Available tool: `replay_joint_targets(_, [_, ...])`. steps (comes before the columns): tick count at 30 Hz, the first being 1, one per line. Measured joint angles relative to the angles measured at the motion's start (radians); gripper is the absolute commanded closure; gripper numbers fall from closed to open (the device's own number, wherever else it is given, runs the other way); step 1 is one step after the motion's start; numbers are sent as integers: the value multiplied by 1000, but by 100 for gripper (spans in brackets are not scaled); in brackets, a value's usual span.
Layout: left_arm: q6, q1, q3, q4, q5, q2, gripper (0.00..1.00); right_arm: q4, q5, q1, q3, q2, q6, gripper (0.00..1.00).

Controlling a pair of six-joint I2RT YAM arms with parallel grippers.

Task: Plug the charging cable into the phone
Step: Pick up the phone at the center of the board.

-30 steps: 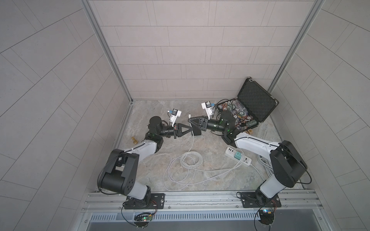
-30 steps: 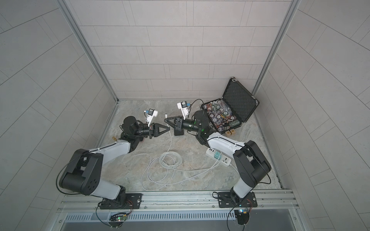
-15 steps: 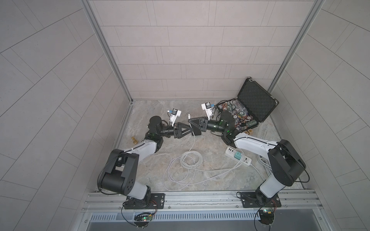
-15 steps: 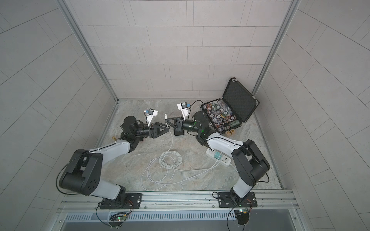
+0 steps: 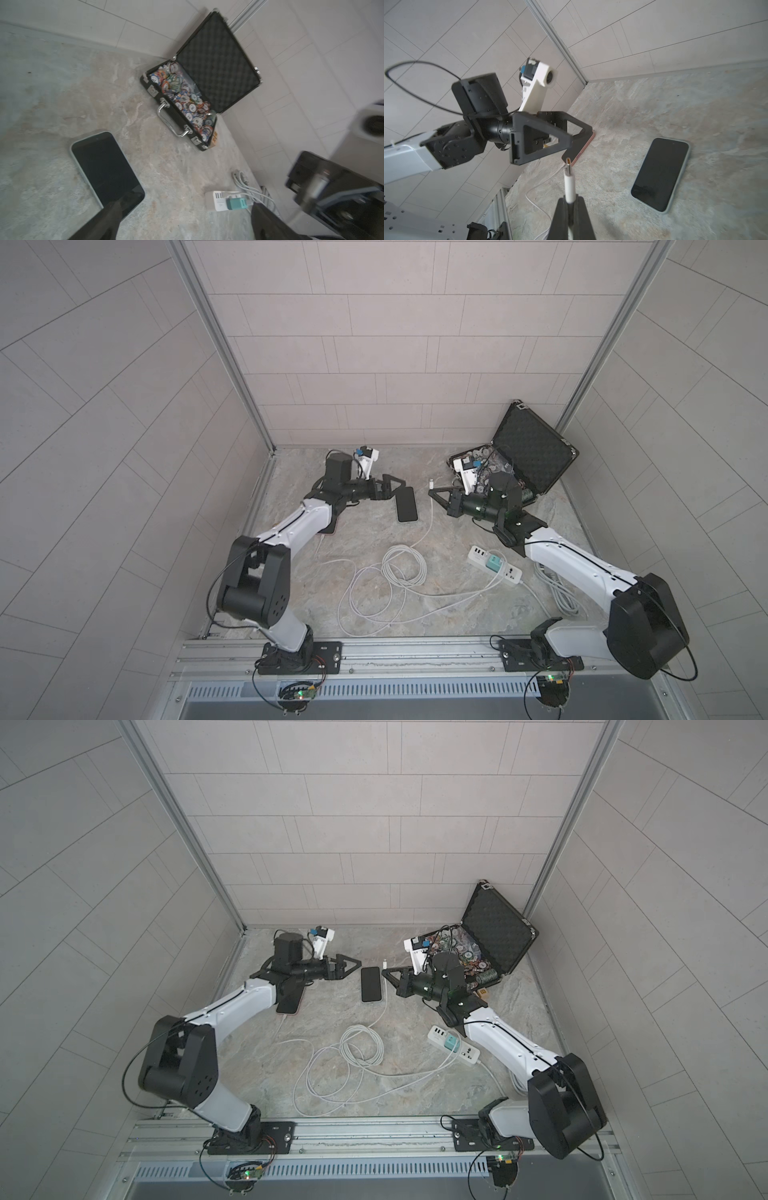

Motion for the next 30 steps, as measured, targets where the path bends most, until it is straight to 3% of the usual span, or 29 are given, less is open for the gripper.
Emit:
replay_joint_targets(9, [-47,-133,458,-536,-478,389,0,-239,179,1,-116,-148,-113,100])
replay_joint_targets(12, [-80,-165,574,-678,-590,509,0,-293,222,-1,-150,-217,-127,100])
replay_joint_targets(20, [-138,-240,686,-874,-687,632,0,-362,266,-4,-160,-293,-140,100])
replay_joint_targets(30, [-136,-270,813,-924,-711,694,0,-365,246,-4,-163,-245,-140,100])
